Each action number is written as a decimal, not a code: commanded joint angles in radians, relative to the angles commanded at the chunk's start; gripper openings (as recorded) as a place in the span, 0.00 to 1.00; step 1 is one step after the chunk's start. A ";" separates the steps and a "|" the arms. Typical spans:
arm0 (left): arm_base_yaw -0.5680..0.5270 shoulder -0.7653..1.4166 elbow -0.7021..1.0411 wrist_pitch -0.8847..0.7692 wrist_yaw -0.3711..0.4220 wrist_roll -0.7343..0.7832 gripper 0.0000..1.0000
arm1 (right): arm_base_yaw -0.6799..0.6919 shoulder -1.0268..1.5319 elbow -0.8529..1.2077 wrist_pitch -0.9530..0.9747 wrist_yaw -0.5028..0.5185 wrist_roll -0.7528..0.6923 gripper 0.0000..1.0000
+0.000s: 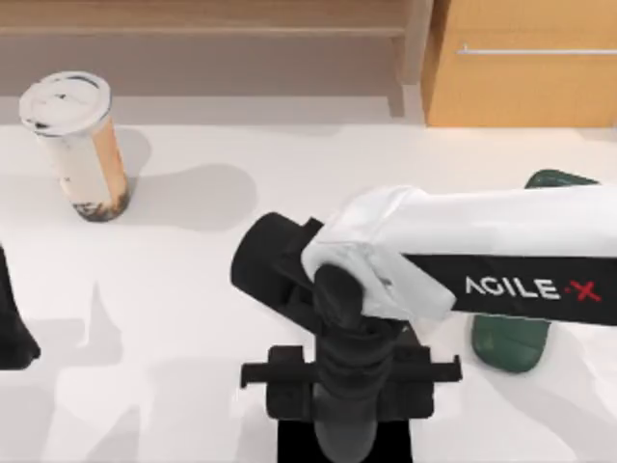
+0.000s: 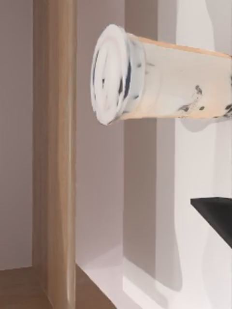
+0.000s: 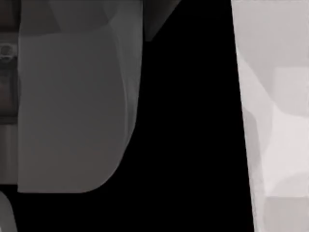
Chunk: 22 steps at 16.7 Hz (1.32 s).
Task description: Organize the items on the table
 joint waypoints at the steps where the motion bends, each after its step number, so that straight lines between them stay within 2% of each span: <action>1: 0.000 0.000 0.000 0.000 0.000 0.000 1.00 | 0.000 0.000 0.000 0.000 0.000 0.000 0.30; 10: 0.000 0.000 0.000 0.000 0.000 0.000 1.00 | 0.000 0.000 0.000 0.000 0.000 0.000 0.98; 22: 0.000 0.000 0.000 0.000 0.000 0.000 1.00 | -0.015 -0.011 0.031 -0.014 0.001 -0.024 1.00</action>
